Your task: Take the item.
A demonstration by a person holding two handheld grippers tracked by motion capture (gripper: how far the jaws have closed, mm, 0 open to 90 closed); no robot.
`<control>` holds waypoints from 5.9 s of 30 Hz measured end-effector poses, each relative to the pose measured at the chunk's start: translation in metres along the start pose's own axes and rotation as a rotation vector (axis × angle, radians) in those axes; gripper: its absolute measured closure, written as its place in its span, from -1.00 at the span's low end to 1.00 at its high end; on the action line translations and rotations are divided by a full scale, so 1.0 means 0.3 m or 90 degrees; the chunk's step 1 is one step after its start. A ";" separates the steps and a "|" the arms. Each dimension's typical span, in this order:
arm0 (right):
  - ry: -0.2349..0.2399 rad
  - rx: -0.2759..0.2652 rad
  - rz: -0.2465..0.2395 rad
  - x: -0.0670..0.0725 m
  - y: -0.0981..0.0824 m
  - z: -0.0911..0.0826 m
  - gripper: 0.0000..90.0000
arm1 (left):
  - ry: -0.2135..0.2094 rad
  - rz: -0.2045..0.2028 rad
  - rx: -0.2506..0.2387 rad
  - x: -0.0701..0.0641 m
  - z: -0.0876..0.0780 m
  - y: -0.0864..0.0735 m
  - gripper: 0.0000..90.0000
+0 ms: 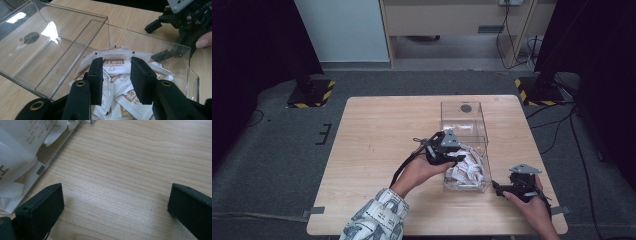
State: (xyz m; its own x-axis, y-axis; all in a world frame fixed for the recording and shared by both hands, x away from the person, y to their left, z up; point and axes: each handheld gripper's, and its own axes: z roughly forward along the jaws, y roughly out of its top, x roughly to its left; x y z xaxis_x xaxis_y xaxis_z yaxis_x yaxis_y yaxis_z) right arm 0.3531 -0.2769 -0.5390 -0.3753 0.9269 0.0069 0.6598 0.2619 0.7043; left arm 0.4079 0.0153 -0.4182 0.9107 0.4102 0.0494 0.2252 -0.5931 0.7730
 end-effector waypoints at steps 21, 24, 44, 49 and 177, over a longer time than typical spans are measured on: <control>0.001 0.000 0.001 0.000 0.000 -0.001 -0.98 | 0.018 -0.015 0.048 0.012 0.053 -0.028 0.59; 0.002 0.000 0.000 0.000 0.000 -0.001 -0.98 | 0.016 -0.021 0.049 0.019 0.056 -0.030 0.59; 0.003 0.001 -0.001 0.000 -0.001 -0.001 -0.98 | 0.003 -0.030 0.091 0.022 0.110 -0.044 0.87; 0.003 0.001 -0.001 0.000 -0.001 -0.001 -0.98 | -0.001 -0.025 0.081 0.017 0.102 -0.039 0.99; 0.003 0.001 -0.001 0.001 -0.001 -0.001 -0.98 | 0.070 -0.062 -0.065 0.170 -0.325 -0.044 1.00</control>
State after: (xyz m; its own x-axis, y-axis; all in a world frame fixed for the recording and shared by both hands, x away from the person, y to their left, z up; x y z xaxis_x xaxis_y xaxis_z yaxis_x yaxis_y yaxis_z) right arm 0.3525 -0.2769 -0.5390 -0.3794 0.9252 0.0083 0.6596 0.2642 0.7036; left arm 0.4175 0.1114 -0.3642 0.8416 0.5389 0.0363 0.2687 -0.4760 0.8374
